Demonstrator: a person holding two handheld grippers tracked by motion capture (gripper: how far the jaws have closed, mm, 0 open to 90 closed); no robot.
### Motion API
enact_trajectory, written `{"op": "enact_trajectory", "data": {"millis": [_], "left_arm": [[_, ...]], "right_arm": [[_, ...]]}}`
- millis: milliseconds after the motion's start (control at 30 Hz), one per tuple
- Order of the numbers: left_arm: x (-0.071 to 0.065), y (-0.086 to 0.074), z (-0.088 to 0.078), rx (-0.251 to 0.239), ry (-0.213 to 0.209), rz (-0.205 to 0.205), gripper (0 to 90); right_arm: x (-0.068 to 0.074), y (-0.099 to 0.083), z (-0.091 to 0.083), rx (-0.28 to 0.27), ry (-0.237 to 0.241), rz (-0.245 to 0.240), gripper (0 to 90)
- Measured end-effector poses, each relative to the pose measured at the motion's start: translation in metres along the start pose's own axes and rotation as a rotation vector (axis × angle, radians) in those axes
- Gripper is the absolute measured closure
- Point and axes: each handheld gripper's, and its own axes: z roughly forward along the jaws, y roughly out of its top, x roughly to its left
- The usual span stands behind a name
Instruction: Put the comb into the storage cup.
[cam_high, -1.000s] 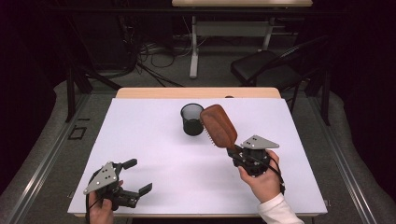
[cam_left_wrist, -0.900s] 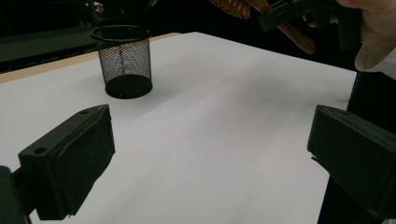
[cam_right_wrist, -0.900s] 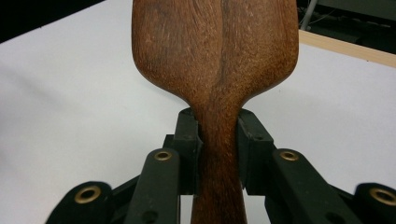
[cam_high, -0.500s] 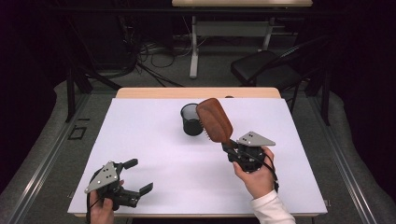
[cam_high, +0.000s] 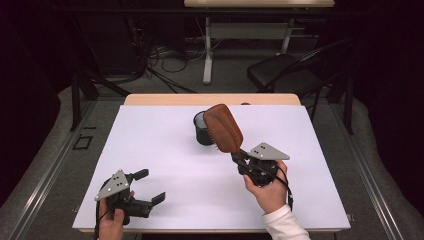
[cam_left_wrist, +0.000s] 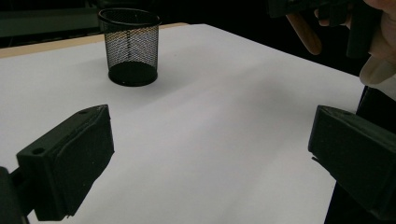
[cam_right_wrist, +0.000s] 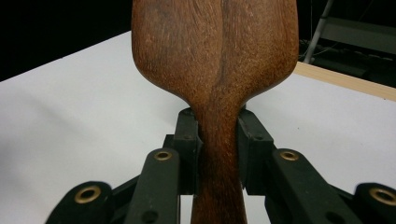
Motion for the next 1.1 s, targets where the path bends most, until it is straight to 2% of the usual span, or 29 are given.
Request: {"op": "enact_trajectory", "data": {"millis": [200,433,600,833,1100], "left_arm": [[0.002,0.000,0.002,-0.028,0.014,-0.030,0.3],[0.007,-0.001,0.002,-0.029,0.030,-0.074,0.3],[0.008,-0.001,0.001,-0.029,0.032,-0.078,0.3],[0.011,-0.002,0.003,-0.032,0.045,-0.110,0.3],[0.012,-0.003,0.003,-0.030,0.048,-0.112,0.3]], "right_arm": [[0.003,-0.003,0.003,-0.004,0.012,-0.008,72.1],[0.007,-0.006,0.004,-0.011,0.020,-0.017,72.1],[0.008,-0.006,0.002,-0.027,0.021,-0.015,72.1],[0.009,-0.008,0.001,-0.041,0.033,-0.020,72.1],[0.009,-0.012,0.002,-0.043,0.045,-0.031,72.1]]}}
